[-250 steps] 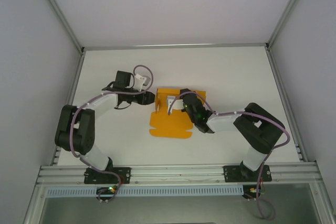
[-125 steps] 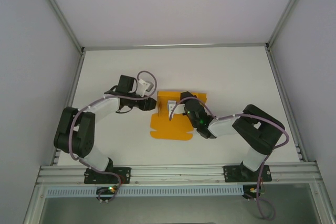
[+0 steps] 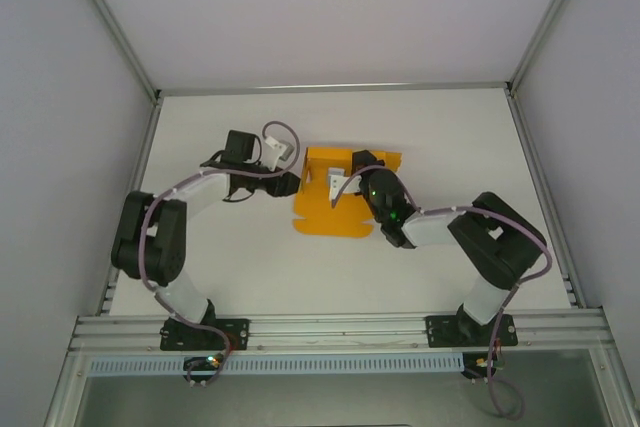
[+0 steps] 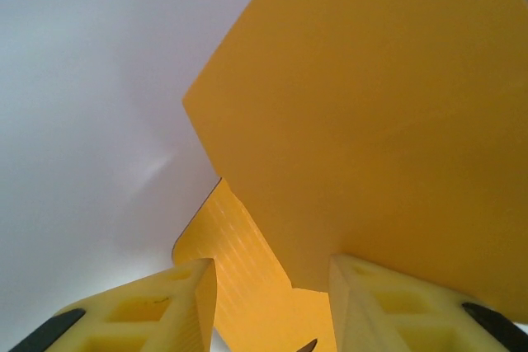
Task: Assemble paper box
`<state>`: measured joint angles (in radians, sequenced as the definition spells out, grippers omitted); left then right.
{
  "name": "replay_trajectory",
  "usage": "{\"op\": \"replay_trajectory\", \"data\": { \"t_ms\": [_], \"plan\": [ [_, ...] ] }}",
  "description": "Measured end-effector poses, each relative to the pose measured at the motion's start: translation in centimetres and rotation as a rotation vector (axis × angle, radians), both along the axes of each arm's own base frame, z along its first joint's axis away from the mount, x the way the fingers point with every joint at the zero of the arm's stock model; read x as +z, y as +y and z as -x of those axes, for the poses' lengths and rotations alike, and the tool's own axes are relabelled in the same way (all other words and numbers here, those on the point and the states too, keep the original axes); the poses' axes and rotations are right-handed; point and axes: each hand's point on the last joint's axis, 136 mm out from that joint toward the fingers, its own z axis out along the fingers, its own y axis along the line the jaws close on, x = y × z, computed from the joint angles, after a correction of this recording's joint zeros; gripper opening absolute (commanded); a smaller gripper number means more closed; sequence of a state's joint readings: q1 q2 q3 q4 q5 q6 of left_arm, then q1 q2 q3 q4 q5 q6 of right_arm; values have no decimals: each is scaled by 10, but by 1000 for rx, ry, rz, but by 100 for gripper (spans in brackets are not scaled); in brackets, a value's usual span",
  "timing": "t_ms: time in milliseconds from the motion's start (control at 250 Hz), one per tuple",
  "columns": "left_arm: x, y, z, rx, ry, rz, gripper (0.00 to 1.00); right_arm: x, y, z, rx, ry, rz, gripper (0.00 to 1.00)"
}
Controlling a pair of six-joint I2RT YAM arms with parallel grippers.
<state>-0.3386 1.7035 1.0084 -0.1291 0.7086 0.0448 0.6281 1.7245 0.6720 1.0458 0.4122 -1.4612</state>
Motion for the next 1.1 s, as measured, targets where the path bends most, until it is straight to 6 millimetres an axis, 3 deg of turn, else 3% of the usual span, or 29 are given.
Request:
{"op": "replay_trajectory", "data": {
  "t_ms": [188,443,699,859,1102],
  "plan": [
    [-5,-5,-25,13,-24,30,40,-29,-16,-17,-22,34,62,0],
    [-17,-4,-40,25,4,69,40,-58,-6,-21,9,6,119,0],
    [-12,-11,-33,-22,-8,130,46,-56,-4,-20,15,-16,112,0],
    [-5,-15,-29,-51,-8,174,59,-55,-4,-20,13,-16,112,0],
    [-2,-18,-24,-75,-11,207,65,-55,-4,-20,13,-16,112,0]
  ]
}}
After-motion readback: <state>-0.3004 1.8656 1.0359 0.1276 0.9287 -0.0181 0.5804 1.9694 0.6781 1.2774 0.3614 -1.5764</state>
